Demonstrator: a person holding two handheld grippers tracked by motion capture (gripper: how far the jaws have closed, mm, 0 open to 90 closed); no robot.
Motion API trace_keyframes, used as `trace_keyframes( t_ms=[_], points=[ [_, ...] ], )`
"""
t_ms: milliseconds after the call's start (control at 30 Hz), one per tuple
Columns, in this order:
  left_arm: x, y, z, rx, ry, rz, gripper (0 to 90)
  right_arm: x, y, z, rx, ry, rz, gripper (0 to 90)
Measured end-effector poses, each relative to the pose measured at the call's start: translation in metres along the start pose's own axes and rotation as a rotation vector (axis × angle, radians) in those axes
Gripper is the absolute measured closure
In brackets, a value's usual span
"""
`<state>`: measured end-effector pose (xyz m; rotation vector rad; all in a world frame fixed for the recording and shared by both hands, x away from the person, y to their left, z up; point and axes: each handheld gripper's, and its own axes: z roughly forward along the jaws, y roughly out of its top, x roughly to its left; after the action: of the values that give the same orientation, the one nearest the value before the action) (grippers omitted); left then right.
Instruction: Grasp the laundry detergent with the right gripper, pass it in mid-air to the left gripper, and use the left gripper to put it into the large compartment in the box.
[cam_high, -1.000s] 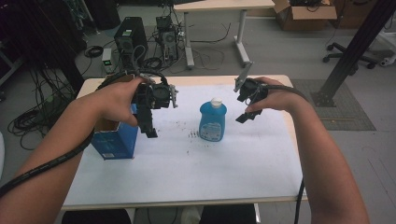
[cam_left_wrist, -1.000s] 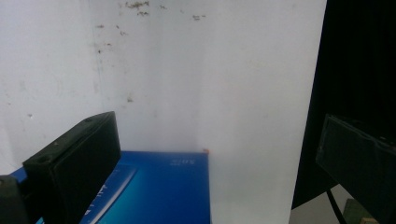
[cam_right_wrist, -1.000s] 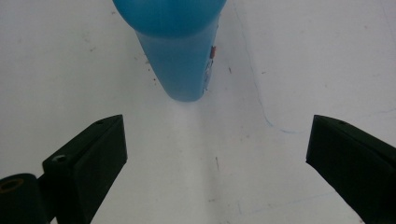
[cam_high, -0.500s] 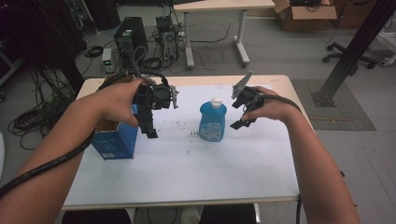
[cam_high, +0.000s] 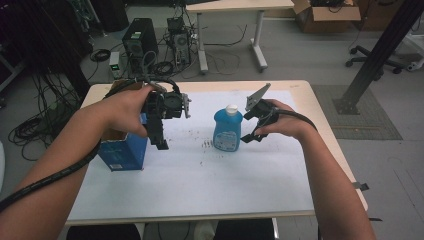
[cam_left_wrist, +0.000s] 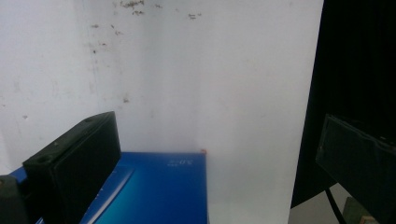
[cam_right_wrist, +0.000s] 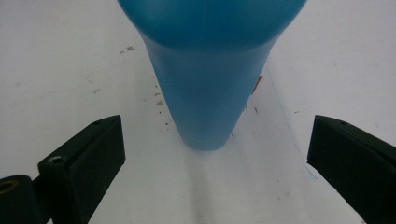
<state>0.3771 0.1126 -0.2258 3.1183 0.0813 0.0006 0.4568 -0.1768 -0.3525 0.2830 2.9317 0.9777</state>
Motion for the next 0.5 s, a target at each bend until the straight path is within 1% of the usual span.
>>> trace_keyframes(
  t_ms=[100,133,167,200,267,467,500],
  points=[
    [0.000,0.000,0.000,-0.001,0.000,-0.002,0.2,0.001,-0.002,0.003,-0.018,-0.002,0.011,4.1],
    [0.000,0.000,0.000,-0.001,-0.001,-0.002,0.2,0.001,-0.002,0.004,-0.020,-0.007,0.010,4.1],
    [0.000,0.000,0.000,0.001,0.000,0.000,0.2,0.002,-0.003,0.006,-0.037,-0.001,0.012,4.1],
    [0.000,0.000,0.000,0.001,0.000,0.000,0.2,0.002,-0.003,0.006,-0.037,-0.001,0.012,4.1],
    [0.001,0.001,0.001,-0.002,0.002,0.002,0.1,0.003,-0.003,0.010,-0.056,-0.003,0.010,4.0],
    [-0.001,0.000,0.002,-0.007,-0.001,0.002,0.2,0.005,-0.001,0.018,-0.066,-0.018,0.002,4.1],
    [-0.001,0.000,0.002,-0.006,-0.001,0.002,0.2,0.006,-0.001,0.019,-0.086,-0.014,0.007,4.0]
  ],
)
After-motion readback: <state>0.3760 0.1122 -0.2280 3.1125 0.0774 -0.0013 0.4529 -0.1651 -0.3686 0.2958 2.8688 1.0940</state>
